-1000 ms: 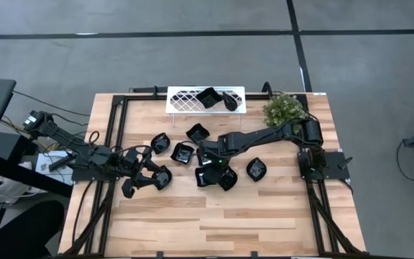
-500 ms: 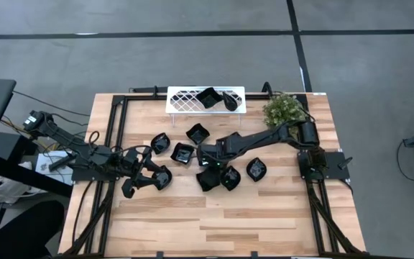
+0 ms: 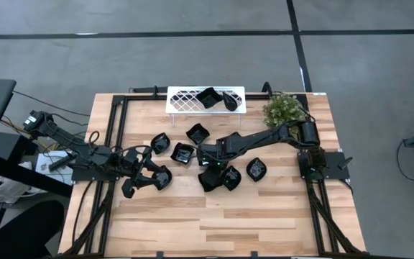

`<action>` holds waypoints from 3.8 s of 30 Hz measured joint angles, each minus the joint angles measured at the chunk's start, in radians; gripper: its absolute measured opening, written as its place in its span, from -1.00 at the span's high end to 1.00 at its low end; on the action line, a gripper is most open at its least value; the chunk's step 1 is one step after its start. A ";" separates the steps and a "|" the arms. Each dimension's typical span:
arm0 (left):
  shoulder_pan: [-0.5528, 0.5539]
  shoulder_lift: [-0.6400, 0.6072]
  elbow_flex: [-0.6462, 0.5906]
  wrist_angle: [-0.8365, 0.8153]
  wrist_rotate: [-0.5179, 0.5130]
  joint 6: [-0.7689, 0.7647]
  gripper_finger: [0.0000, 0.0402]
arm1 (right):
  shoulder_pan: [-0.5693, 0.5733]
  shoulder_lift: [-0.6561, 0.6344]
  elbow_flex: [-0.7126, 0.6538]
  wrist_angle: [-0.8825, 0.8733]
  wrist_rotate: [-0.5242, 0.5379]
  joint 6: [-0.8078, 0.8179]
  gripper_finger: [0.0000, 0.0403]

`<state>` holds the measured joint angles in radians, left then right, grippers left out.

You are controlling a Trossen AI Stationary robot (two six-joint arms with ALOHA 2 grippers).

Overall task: Pick & Place Mini shaped plates
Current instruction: Stack the distorted square plate on top of the other distorted square plate on the shelf

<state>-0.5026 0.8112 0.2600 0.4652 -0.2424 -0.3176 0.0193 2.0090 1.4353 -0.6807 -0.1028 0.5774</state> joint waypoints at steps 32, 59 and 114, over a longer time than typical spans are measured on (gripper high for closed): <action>0.000 0.000 0.000 0.002 0.000 0.004 -0.02 | -0.019 -0.099 0.100 -0.138 -0.001 -0.081 0.99; 0.000 0.000 0.000 0.008 0.000 0.004 -0.02 | -0.375 -0.264 0.448 -0.274 -0.135 -0.116 0.98; 0.083 0.000 0.000 0.026 -0.117 -0.003 -0.02 | -0.729 0.075 0.923 -0.635 -0.211 -0.619 0.99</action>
<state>-0.4196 0.8112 0.2600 0.4915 -0.3592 -0.3208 -0.7100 2.0844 2.3582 -1.3161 -0.3141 -0.0418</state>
